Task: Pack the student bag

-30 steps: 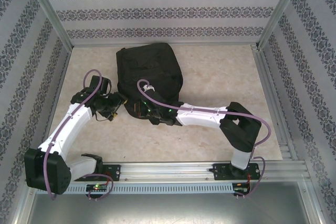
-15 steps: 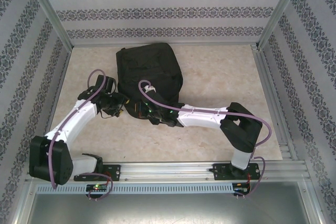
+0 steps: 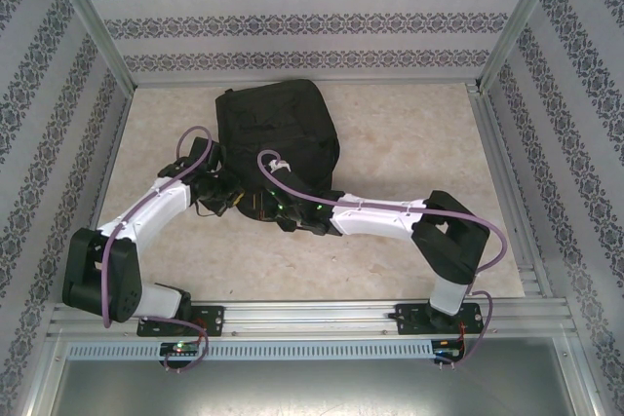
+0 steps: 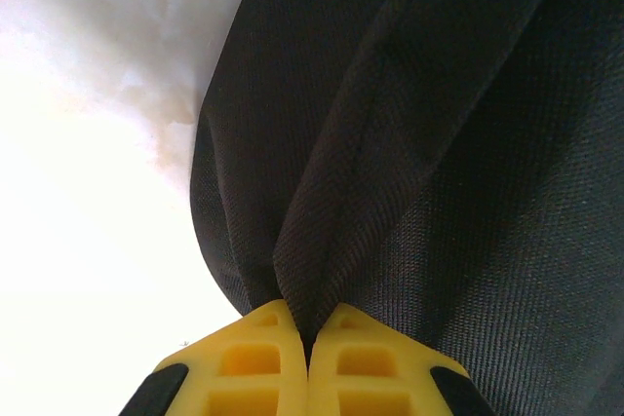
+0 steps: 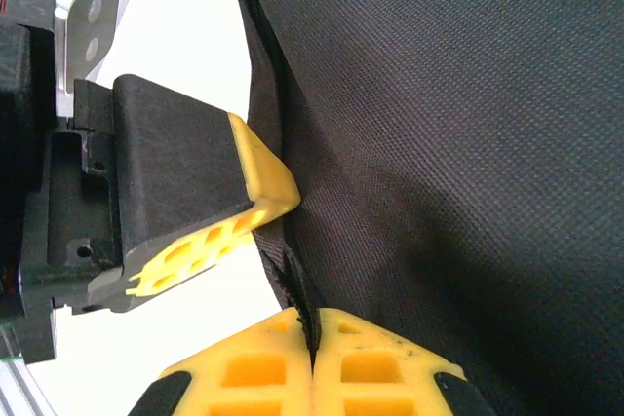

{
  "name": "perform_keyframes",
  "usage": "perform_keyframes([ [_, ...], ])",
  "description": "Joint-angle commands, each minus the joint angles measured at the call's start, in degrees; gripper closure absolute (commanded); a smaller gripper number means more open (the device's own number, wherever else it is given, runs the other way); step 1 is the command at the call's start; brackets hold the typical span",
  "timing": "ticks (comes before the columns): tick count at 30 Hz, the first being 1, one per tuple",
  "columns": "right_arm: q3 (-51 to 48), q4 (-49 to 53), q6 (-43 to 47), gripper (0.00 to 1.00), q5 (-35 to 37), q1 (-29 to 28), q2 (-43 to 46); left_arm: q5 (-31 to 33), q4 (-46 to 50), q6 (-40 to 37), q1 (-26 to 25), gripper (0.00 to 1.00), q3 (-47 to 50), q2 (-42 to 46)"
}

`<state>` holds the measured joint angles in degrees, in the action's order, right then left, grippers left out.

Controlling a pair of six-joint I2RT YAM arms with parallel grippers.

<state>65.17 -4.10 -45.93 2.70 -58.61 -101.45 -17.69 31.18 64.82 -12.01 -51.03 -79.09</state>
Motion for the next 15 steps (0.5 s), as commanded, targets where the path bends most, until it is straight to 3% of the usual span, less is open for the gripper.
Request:
perform_keyframes([
  [1, -0.8, 4.3, 3.8, 1.0, 1.1, 0.6, 3.9, 3.3, 1.2, -3.4, 0.1, 1.0, -2.2, -0.9],
  [11, -4.9, 7.5, 9.2, 1.0, 4.9, 3.5, 10.1, 4.4, 2.8, -5.1, 0.5, 1.0, -3.0, -1.0],
  [15, -4.4, 7.7, 10.6, 1.0, 3.4, 3.9, 9.7, 5.3, 3.3, -6.3, 0.6, 1.0, -3.7, -1.2],
])
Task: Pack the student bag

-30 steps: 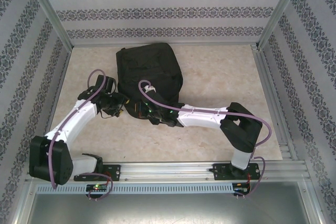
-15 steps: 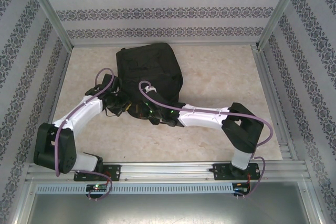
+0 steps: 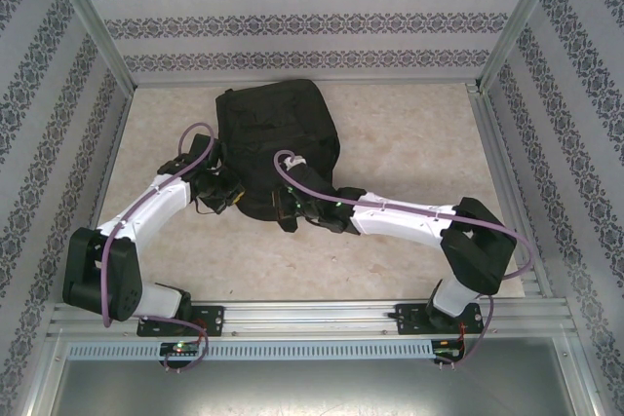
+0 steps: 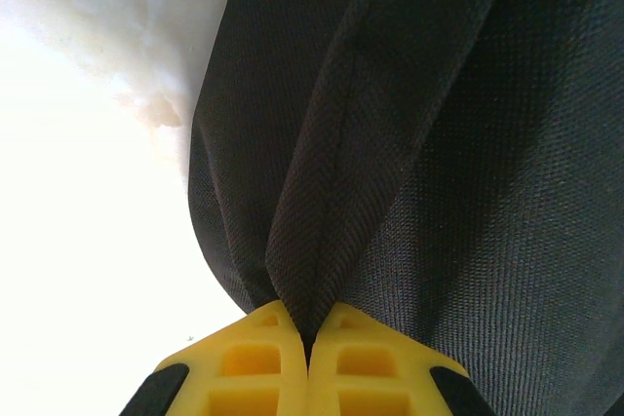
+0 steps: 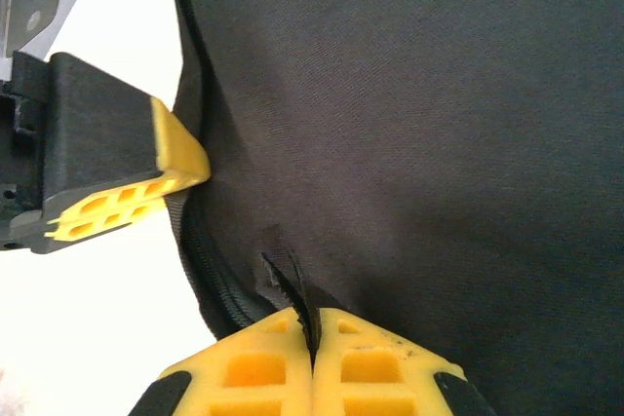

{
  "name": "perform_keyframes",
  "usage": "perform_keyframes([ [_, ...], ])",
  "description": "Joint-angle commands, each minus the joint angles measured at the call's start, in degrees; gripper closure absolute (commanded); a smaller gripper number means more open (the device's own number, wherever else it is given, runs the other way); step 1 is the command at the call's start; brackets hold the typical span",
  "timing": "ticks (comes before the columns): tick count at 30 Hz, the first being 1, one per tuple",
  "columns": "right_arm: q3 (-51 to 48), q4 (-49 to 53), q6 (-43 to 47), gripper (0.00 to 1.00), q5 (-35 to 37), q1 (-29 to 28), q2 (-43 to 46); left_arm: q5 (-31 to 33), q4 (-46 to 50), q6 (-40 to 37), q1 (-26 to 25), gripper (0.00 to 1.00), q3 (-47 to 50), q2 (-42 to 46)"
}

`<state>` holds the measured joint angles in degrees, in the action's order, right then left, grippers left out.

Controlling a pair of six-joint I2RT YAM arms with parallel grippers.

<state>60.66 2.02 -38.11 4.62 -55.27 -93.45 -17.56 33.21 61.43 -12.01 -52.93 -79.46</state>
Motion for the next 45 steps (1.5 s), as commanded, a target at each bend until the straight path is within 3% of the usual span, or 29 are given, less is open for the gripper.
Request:
perform_keyframes([
  [1, 0.1, 2.1, 3.2, 1.0, 1.7, 0.6, 1.7, 5.5, 1.9, -3.7, 0.7, 1.0, -2.2, -0.8],
  [7, -1.3, 1.5, 4.7, 1.0, 0.7, 1.2, 2.6, 8.0, 6.2, -10.2, 2.7, 1.0, -5.1, -0.7],
  [12, 0.8, -0.8, 0.7, 1.0, -2.2, 0.7, 0.0, 11.1, 10.8, -15.5, 4.2, 1.0, -10.0, -2.9],
  [13, 1.5, -1.0, -0.3, 1.0, -2.3, 0.6, -0.7, 10.4, 11.2, -15.4, 4.3, 0.95, -10.3, -2.8],
  [16, 3.6, -2.0, -3.4, 1.0, -2.5, 0.3, -2.3, 5.0, 10.6, -11.2, 4.2, 0.67, -8.0, 1.3],
  [19, 4.4, -3.1, -4.5, 1.0, -2.4, 0.2, -2.9, 1.7, 8.7, -4.7, 2.5, 0.54, -4.8, 6.2],
  [30, 3.5, -3.9, -5.5, 1.0, -0.5, 0.0, -3.1, -0.2, 1.6, 14.2, -7.5, 0.5, 1.4, 6.3],
  [35, 2.9, -4.5, -5.8, 1.0, -0.7, 0.0, -3.1, 2.4, 1.6, 14.7, -9.0, 0.54, 0.0, 3.4],
  [41, 1.8, -3.2, -4.0, 1.0, -0.8, -0.1, -2.2, 6.4, 3.0, 10.8, -7.0, 0.85, -0.7, 2.3],
  [45, 0.9, -1.9, -1.3, 1.0, -0.3, 0.1, -0.7, 6.8, 3.7, 8.2, -4.9, 0.98, -0.5, 2.8],
])
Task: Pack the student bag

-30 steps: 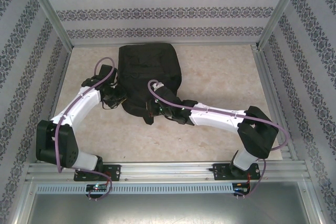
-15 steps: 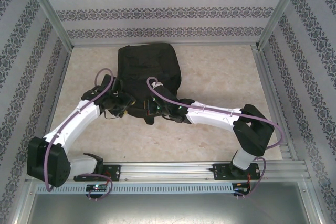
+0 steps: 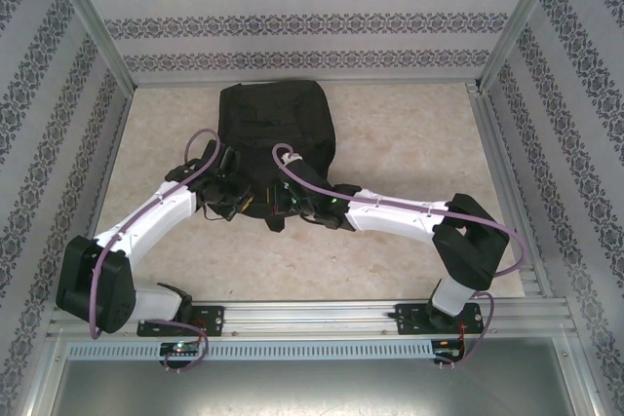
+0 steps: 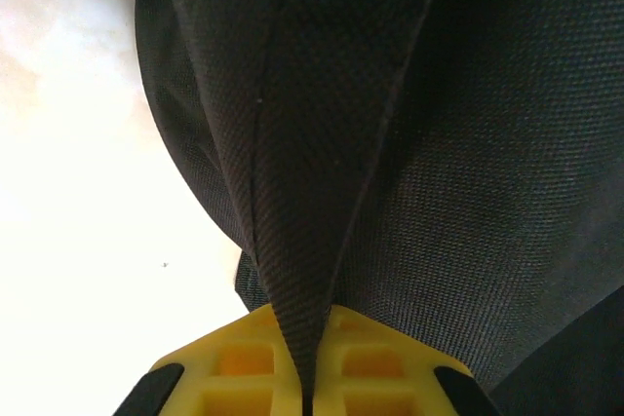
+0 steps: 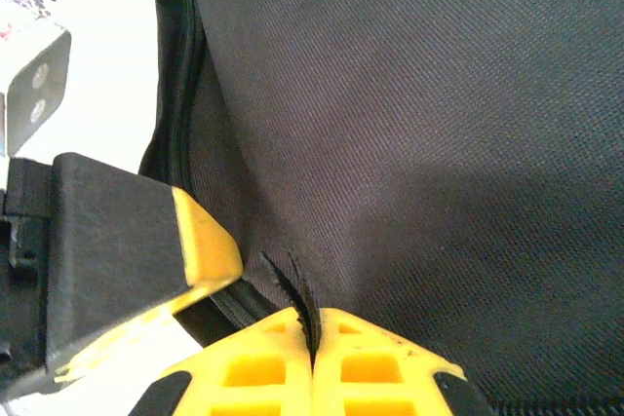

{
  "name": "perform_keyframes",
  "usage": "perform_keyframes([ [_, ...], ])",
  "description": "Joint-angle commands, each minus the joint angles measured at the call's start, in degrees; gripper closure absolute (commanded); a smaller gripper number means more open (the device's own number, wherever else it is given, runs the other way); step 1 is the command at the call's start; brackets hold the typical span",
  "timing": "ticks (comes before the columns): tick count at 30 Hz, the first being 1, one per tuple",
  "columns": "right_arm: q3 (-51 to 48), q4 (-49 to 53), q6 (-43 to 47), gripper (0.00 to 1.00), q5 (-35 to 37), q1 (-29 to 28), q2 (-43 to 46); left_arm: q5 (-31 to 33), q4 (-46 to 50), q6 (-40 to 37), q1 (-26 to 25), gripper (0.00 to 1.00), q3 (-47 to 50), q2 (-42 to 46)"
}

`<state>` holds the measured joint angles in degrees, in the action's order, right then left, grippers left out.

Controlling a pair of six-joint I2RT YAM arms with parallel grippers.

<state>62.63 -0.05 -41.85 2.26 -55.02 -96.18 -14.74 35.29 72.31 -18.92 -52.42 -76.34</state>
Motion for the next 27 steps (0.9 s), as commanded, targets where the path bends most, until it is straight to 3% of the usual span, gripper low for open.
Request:
perform_keyframes([
  [1, -1.2, 0.5, 3.4, 1.0, 2.1, -0.1, 2.4, 3.9, 1.7, -3.1, 2.3, 0.99, -0.9, -0.3],
  [17, -5.5, 3.2, 8.9, 1.0, 1.2, 6.7, 7.8, 4.0, 4.9, -8.9, 5.0, 1.0, -2.6, 0.7],
  [23, -3.5, 2.4, 7.0, 1.0, -1.6, 4.5, 6.3, 5.2, 9.2, -16.9, 6.3, 1.0, -7.2, -0.8],
  [27, 0.1, 1.0, 2.7, 1.0, -1.8, 1.3, 3.2, 6.5, 12.3, -24.7, 10.5, 0.96, -11.9, -2.9],
])
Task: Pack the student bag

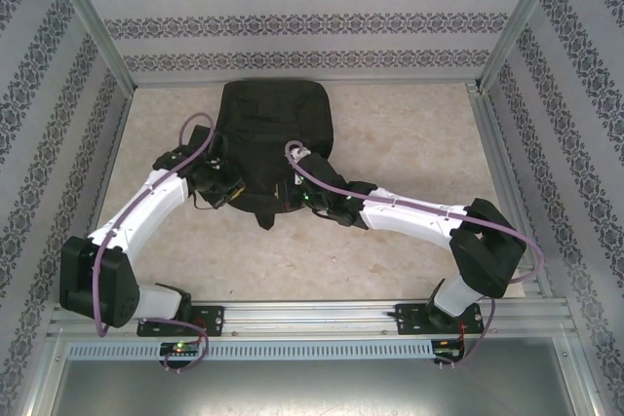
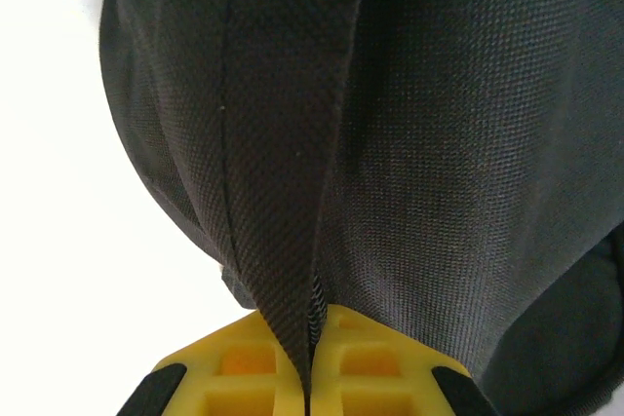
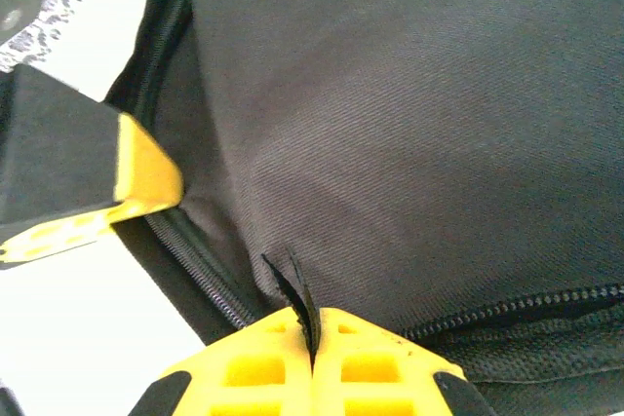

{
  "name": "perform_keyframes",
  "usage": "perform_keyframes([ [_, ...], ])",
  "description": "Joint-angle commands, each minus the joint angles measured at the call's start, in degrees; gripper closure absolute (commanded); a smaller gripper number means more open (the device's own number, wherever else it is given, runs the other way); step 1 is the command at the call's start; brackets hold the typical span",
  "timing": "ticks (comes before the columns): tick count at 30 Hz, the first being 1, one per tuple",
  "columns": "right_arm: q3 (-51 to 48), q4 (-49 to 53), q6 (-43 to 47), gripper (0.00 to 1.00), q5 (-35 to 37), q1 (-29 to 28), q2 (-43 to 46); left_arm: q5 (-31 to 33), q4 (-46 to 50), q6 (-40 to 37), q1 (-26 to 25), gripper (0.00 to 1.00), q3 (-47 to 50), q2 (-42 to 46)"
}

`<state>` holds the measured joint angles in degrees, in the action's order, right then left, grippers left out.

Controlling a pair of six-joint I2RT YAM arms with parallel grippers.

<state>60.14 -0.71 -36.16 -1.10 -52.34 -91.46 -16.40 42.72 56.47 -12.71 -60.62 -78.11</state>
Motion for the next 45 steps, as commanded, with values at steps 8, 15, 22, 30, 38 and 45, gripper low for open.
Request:
perform_keyframes([
  [8, 11.5, -1.4, -13.2, 1.0, 3.0, -4.1, -12.0, 5.4, 5.7, -10.1, 6.5, 0.69, -6.1, -3.8],
  [15, 12.0, -3.4, -14.4, 1.0, 3.6, -4.2, -13.6, -2.7, -1.5, 2.8, 5.2, 0.53, 5.0, 4.3],
  [22, 10.8, -4.1, -14.5, 1.0, 3.3, -4.3, -13.3, -1.3, -6.7, 10.1, 0.3, 0.53, 8.4, 3.4],
  [30, 8.6, -1.9, -10.8, 1.0, 3.3, -4.4, -10.5, 1.8, -7.1, 8.3, -0.3, 0.86, 7.4, 0.2],
  [38, 5.1, 3.8, -3.0, 1.0, 4.1, -3.9, -5.4, 2.4, -6.1, 6.0, 0.2, 1.0, 6.7, -0.7],
  [45, 1.7, 5.9, 0.2, 1.0, 3.9, -0.5, -1.7, 2.6, -4.9, 4.7, 0.6, 1.0, 6.5, -0.2],
])
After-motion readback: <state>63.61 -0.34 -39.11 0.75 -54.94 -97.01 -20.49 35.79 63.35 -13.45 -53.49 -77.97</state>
